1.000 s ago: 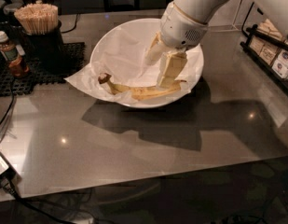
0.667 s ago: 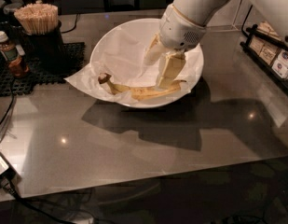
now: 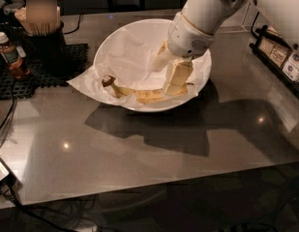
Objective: Pick banana from white bowl
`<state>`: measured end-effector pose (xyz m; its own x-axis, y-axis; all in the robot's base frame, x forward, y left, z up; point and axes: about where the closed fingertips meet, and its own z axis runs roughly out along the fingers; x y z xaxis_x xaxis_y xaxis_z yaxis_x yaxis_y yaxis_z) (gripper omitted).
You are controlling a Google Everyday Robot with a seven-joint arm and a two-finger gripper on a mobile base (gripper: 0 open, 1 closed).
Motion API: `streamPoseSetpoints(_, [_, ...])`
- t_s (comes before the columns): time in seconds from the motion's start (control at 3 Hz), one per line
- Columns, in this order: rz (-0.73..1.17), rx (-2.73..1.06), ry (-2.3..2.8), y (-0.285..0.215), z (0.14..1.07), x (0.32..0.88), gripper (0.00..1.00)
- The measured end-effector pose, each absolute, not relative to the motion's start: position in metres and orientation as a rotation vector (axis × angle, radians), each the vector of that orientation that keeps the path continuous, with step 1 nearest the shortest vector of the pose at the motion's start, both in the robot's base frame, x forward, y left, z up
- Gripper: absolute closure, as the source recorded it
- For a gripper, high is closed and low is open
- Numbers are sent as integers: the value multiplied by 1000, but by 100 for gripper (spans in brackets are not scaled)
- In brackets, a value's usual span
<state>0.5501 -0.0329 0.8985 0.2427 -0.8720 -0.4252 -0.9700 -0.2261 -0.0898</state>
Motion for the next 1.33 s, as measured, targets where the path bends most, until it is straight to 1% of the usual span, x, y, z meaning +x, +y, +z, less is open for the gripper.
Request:
streamPoseSetpoints(0.67, [453,-2154,1740,-41,877,554,35])
streamPoseSetpoints(1.33, [491,-2161,1778,-42,858,559,35])
